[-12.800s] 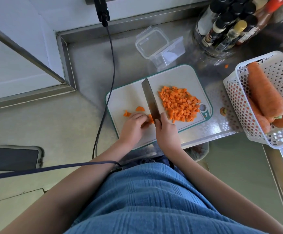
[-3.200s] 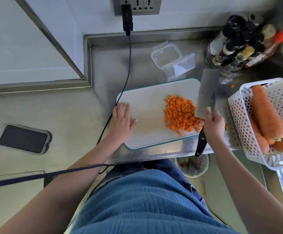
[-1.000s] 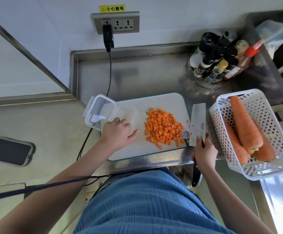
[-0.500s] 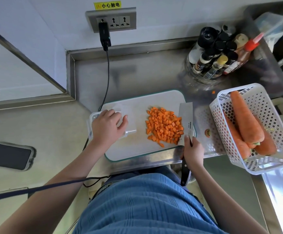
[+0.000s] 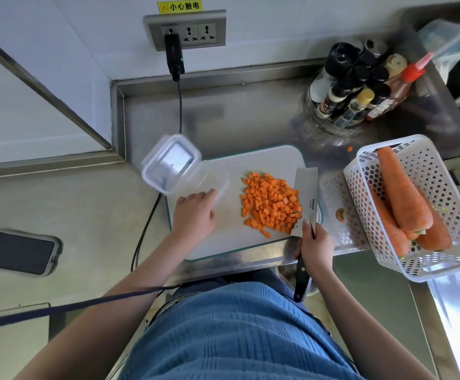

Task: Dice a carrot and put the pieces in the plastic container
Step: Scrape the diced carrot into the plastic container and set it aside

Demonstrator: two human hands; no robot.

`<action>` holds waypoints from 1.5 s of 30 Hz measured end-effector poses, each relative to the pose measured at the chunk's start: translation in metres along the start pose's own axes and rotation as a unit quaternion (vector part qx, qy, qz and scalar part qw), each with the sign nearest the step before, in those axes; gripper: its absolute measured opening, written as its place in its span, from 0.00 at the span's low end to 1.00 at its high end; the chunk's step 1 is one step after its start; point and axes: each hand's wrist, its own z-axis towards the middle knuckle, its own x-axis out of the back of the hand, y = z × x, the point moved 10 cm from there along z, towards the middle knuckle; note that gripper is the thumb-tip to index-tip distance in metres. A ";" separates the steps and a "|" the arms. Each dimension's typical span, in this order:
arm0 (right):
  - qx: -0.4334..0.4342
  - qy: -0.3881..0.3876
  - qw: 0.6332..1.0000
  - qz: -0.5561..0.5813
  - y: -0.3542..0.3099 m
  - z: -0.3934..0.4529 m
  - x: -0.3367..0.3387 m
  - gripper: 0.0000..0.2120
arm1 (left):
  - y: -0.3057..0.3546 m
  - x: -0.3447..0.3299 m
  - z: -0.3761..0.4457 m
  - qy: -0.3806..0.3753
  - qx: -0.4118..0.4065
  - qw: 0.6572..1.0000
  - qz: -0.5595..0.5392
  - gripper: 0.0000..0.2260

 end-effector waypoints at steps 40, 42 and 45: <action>0.006 0.054 0.998 0.022 0.000 -0.009 -0.023 0.21 | 0.163 -0.067 0.046 0.084 -0.243 0.963 -0.078 0.24; 0.022 0.056 0.998 0.019 -0.006 -0.010 -0.022 0.20 | 0.166 -0.060 0.046 0.114 -0.247 0.956 -0.109 0.18; 0.028 0.059 0.998 0.022 -0.010 -0.011 -0.022 0.20 | 0.167 -0.051 0.051 0.149 -0.235 0.948 -0.151 0.10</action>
